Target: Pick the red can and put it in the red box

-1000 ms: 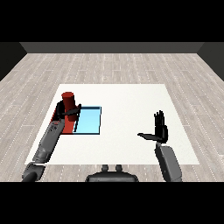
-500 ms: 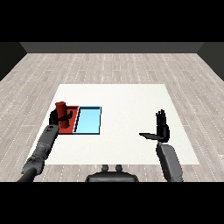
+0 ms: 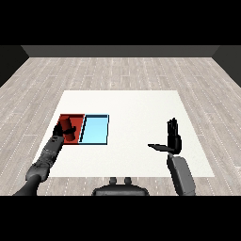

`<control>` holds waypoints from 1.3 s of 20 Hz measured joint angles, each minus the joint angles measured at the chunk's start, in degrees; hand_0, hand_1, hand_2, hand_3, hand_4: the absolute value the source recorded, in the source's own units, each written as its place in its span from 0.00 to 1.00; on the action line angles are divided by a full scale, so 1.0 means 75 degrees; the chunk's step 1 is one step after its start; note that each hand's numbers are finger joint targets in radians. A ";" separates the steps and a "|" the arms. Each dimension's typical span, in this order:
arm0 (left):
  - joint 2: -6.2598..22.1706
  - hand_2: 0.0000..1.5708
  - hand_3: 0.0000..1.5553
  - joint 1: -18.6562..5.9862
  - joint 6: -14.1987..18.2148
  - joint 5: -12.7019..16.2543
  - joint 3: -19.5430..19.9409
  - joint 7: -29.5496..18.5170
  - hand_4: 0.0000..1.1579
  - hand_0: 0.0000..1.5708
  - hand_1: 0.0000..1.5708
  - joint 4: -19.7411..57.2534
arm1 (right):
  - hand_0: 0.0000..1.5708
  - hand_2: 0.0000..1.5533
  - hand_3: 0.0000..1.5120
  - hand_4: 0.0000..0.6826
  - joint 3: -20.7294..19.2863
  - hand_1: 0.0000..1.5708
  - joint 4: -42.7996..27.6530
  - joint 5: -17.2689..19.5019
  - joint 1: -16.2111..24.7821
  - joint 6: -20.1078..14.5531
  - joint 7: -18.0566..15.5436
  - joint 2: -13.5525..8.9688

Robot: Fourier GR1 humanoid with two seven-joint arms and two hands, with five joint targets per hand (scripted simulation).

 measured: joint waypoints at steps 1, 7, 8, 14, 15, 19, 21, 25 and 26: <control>-0.0002 0.44 0.00 -0.0026 -0.0033 -0.0016 0.0012 -0.0046 0.44 0.45 0.45 0.0115 | 0.00 0.00 0.00 0.00 -0.0067 0.00 -0.0090 -0.0062 0.0041 0.0066 0.0015 -0.0072; 0.0138 0.00 0.00 -0.0335 -0.0696 -0.0626 -0.0500 0.0305 0.00 0.00 0.00 0.0785 | 0.00 0.00 0.00 0.00 -0.0057 0.00 -0.0263 -0.0134 0.0108 0.0204 -0.0069 -0.0019; 0.0161 0.00 0.00 -0.0350 -0.0765 -0.0709 -0.0569 0.0371 0.00 0.00 0.00 0.0873 | 0.00 0.00 0.00 0.00 -0.0043 0.00 -0.0263 -0.0134 0.0165 0.0272 -0.0136 -0.0024; 0.0309 0.00 0.00 -0.0528 -0.1031 -0.0750 -0.0555 0.0838 0.00 0.00 0.00 0.1117 | 0.00 0.00 0.00 0.00 0.0102 0.00 -0.0487 -0.0035 0.0269 0.0248 -0.0152 0.0121; 0.0358 0.00 0.00 -0.0464 -0.1001 -0.0652 -0.0452 0.0729 0.00 0.00 0.00 0.1062 | 0.00 0.00 0.00 0.00 0.0088 0.00 -0.0494 -0.0047 0.0255 0.0270 -0.0171 0.0127; 0.0320 0.00 0.00 -0.0343 -0.0533 0.0077 0.0296 -0.0285 0.00 0.00 0.00 0.0450 | 0.00 0.00 0.00 0.00 0.0134 0.00 -0.0594 0.0012 0.0244 0.0274 -0.0149 0.0126; 0.0223 0.00 0.00 -0.0267 -0.0490 0.0594 0.0806 -0.1078 0.00 0.00 0.00 -0.0035 | 0.00 0.00 0.00 0.00 0.0154 0.00 -0.0641 0.0021 0.0242 0.0300 -0.0124 0.0106; -0.0089 0.00 0.00 -0.0121 -0.0938 0.1444 0.1554 -0.2782 0.00 0.00 0.00 -0.1154 | 0.00 0.00 0.00 0.00 0.0116 0.00 -0.0725 -0.0141 0.0329 0.0482 -0.0102 0.0054; -0.0202 0.00 0.00 -0.0116 -0.1121 0.1581 0.1632 -0.3106 0.00 0.00 0.00 -0.1444 | 0.00 0.00 0.00 0.00 0.0115 0.00 -0.0725 -0.0143 0.0290 0.0492 -0.0072 0.0041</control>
